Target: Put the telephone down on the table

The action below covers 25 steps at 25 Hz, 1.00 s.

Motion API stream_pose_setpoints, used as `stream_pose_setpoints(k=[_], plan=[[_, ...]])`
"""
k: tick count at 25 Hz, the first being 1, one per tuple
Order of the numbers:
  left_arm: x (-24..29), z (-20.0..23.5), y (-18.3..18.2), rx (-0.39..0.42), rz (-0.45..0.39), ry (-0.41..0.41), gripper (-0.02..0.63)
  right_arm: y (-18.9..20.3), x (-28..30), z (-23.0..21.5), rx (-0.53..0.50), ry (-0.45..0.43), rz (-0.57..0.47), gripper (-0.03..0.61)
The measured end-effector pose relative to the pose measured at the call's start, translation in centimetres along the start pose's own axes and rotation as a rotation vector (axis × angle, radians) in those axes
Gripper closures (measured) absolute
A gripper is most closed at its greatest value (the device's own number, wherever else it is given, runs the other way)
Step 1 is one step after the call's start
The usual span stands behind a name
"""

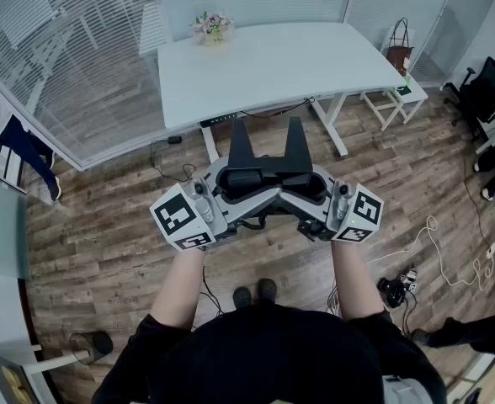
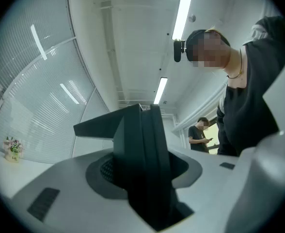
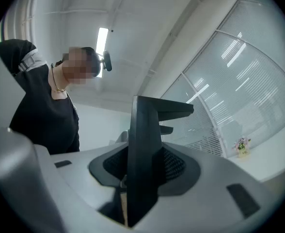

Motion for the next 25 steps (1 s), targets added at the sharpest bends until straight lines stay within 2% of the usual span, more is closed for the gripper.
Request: stream_pose_setpoints(k=[25], plan=[[1.4,-0.3,0.0,-0.017,-0.029,0.001,0.402,-1.0,-1.3,-0.3,-0.007,0.004,0.038,0.410]])
Point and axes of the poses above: the fingertips, and each gripper's own axes: x forward along the fingers, z to its left, y out of its underside, the point moved 10 cm from there along -x, backward along the fingers, and after that the axes turned 14 degrees about z, right-handed, at the moved point
